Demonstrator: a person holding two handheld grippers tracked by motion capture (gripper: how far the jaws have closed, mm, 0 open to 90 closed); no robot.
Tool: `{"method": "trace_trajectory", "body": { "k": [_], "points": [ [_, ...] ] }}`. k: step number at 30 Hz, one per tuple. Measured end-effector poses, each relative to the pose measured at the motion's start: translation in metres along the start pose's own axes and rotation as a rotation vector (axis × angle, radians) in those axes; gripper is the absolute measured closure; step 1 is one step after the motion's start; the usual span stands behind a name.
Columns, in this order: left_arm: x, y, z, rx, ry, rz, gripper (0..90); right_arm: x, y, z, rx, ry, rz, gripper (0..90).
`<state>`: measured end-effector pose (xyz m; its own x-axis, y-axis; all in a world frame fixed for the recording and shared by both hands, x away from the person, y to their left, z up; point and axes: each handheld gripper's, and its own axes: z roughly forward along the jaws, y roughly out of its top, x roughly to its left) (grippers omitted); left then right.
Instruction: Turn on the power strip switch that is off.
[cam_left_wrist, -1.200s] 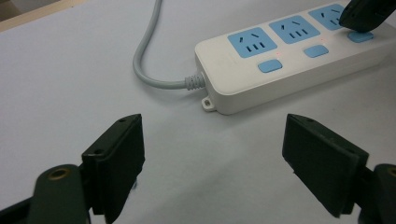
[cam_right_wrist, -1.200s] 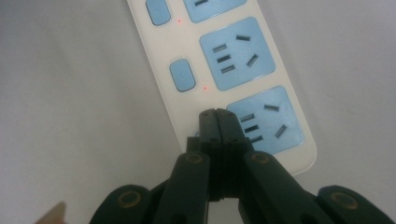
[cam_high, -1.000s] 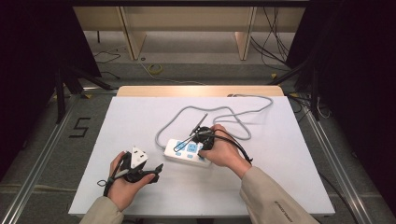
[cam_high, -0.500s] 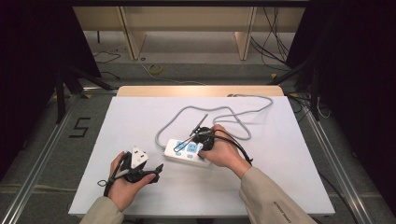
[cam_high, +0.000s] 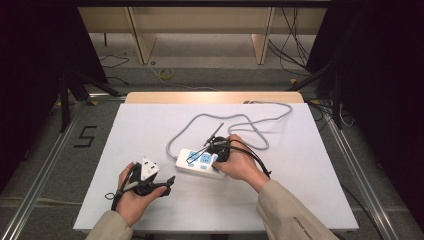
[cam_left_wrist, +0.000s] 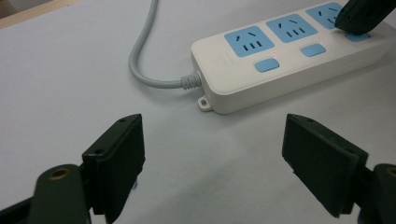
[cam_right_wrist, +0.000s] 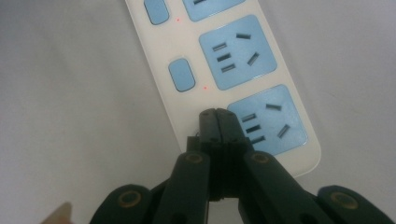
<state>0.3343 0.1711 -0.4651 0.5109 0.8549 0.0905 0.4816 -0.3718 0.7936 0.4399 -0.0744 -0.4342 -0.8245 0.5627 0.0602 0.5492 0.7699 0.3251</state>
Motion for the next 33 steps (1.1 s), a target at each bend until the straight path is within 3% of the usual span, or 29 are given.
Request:
{"method": "trace_trajectory", "body": {
  "k": [22,33],
  "points": [
    [0.0,-0.001,0.0,0.005,0.001,-0.001,20.9,-0.007,-0.005,-0.005,-0.055,0.047,0.031,90.0],
    [-0.001,-0.001,0.001,0.01,-0.002,0.002,20.8,-0.015,-0.015,-0.016,-0.092,0.035,0.055,87.9]
  ]
}}
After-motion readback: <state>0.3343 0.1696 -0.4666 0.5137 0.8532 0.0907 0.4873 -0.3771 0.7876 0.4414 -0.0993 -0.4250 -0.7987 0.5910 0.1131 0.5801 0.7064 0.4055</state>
